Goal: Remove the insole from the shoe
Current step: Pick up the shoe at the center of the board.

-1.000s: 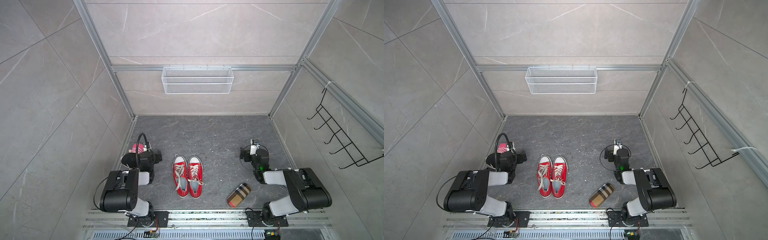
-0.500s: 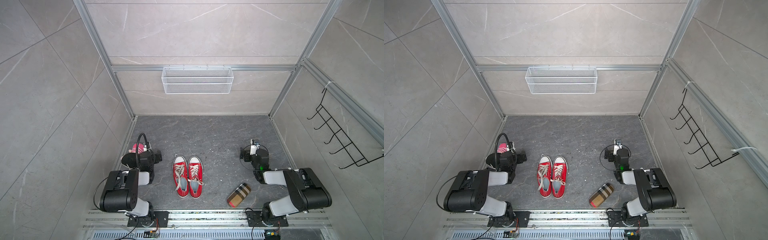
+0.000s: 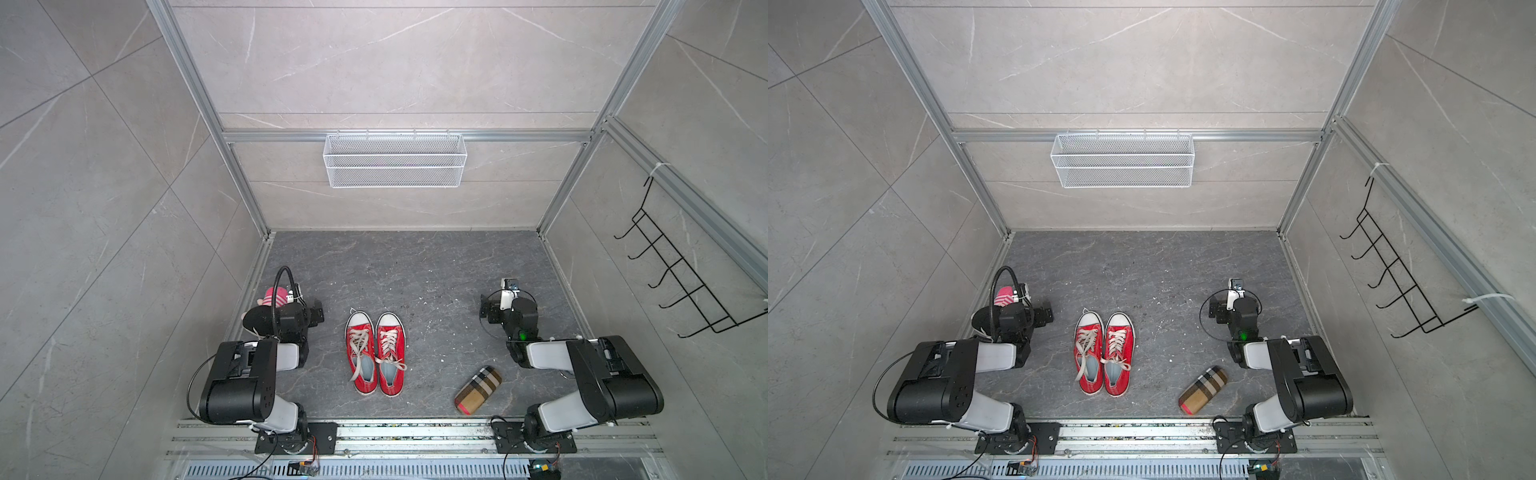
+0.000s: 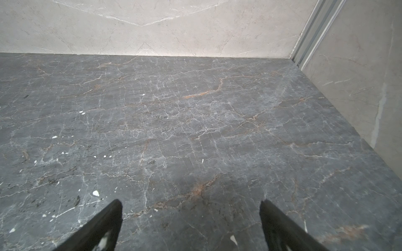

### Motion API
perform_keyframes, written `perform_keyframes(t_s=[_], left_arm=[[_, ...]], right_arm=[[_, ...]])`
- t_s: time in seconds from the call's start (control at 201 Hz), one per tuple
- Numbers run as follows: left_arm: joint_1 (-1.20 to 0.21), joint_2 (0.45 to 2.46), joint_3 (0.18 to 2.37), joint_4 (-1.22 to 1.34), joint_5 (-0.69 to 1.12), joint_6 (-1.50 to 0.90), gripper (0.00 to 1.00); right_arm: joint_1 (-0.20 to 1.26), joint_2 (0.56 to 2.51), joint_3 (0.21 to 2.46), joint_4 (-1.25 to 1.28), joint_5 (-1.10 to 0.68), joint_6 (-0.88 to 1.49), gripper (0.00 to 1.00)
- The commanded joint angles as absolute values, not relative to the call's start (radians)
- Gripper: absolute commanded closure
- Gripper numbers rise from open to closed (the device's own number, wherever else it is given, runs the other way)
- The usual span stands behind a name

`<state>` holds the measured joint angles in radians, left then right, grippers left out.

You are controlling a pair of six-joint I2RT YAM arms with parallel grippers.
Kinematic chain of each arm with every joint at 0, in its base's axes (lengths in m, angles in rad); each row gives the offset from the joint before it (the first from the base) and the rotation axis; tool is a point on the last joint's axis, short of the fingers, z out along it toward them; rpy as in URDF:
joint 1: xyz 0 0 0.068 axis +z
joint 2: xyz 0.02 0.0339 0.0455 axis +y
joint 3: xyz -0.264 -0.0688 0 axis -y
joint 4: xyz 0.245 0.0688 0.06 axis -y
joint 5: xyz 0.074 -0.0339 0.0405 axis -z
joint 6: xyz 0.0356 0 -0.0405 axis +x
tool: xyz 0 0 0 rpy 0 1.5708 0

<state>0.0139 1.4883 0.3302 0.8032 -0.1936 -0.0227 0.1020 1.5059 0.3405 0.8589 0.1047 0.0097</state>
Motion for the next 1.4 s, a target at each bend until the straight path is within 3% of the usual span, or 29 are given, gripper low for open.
perform_keyframes(t_s=[0.0, 0.204, 0.449, 0.598, 0.703, 0.858, 1.022, 1.197, 1.391], left_arm=[[0.017, 1.385, 0.379, 0.723, -0.155, -0.001, 0.03], [0.017, 1.082, 0.484, 0.32, -0.186, -0.169, 0.01], [0.017, 0.94, 0.68, -0.152, 0.006, -0.415, 0.0], [0.017, 0.843, 0.669, -0.304, 0.079, -0.507, 0.01], [0.017, 0.768, 0.635, -0.387, 0.089, -0.55, 0.01], [0.017, 0.711, 0.584, -0.443, 0.093, -0.581, 0.01], [0.017, 0.711, 0.562, -0.452, 0.085, -0.589, 0.01], [0.017, 0.713, 0.547, -0.443, 0.073, -0.587, 0.01], [0.017, 0.711, 0.538, -0.444, 0.067, -0.574, 0.01]], right_arm=[[0.099, 1.472, 0.366, 0.837, 0.117, 0.014, 0.01], [0.099, 1.235, 0.458, 0.458, 0.119, 0.082, 0.01], [0.099, 1.028, 0.672, -0.09, -0.186, 0.257, 0.01], [0.106, 0.957, 0.754, -0.342, -0.415, 0.346, 0.01], [0.157, 0.882, 0.755, -0.452, -0.471, 0.405, 0.01], [0.333, 0.799, 0.763, -0.585, -0.376, 0.463, 0.01], [0.641, 0.851, 0.782, -0.639, -0.196, 0.563, 0.01], [1.048, 1.105, 0.905, -0.683, 0.129, 0.642, 0.0], [1.233, 1.437, 1.035, -0.575, 0.167, 0.711, 0.02]])
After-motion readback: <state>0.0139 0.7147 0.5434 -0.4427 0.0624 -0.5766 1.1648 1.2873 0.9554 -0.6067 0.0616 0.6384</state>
